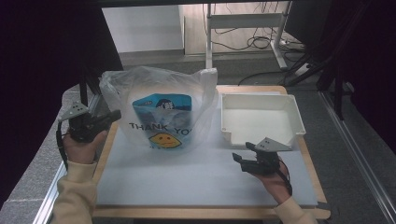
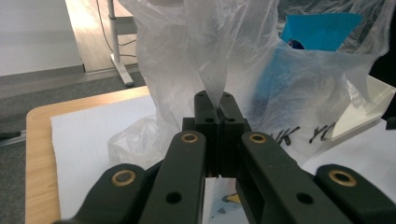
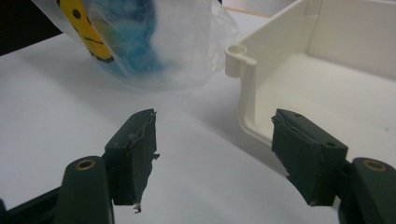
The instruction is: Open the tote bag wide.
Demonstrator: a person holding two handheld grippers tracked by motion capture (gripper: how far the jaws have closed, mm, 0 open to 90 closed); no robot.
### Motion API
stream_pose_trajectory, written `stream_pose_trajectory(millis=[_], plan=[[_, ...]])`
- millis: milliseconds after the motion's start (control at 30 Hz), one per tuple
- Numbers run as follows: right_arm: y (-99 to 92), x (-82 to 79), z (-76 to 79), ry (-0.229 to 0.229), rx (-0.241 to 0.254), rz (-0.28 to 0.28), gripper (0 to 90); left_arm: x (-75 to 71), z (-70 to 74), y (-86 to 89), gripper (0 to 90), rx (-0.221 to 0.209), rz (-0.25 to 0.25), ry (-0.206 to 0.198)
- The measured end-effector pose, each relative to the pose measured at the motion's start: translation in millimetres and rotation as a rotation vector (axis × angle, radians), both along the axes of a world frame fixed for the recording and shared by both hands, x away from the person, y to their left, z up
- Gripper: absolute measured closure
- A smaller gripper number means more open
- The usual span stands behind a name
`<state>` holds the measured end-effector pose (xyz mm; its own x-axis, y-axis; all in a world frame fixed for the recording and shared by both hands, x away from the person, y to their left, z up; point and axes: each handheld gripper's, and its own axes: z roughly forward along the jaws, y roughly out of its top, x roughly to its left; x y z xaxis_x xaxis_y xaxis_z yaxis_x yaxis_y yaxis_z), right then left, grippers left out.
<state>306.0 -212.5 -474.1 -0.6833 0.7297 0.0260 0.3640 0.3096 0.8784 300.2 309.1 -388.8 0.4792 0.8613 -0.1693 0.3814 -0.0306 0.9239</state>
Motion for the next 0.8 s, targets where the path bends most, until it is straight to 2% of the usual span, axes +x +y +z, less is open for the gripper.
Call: stream_pose_trajectory(millis=[167, 300, 333, 400, 500, 600, 800], plan=[[6.6, 1.6, 10.4, -0.025, -0.004, 0.011, 30.8, -0.2, -0.8, 2.5, 89.7, -0.010, -0.003, 0.002], [11.0, 8.4, 21.9, -0.022, 0.021, 0.030, 30.8, 2.2, -2.2, 3.9, 89.7, -0.017, -0.001, 0.008], [15.6, 15.6, 32.7, -0.041, 0.018, 0.038, 30.9, 3.2, -2.7, 4.5, 89.7, -0.022, -0.002, 0.009], [17.0, 18.0, 37.1, -0.049, 0.017, 0.037, 30.8, 4.6, -3.4, 4.7, 89.7, -0.026, -0.004, 0.012], [23.3, 28.9, 55.0, -0.083, 0.035, 0.037, 31.1, 6.6, -4.7, 4.0, 89.7, -0.029, -0.009, 0.016], [32.5, 39.6, 69.4, -0.093, 0.052, 0.055, 31.0, 7.8, -5.7, 3.3, 89.7, -0.030, -0.015, 0.021], [44.6, 48.3, 76.9, -0.095, 0.057, 0.074, 31.1, 6.9, -4.8, 3.6, 89.7, -0.037, -0.018, 0.016]])
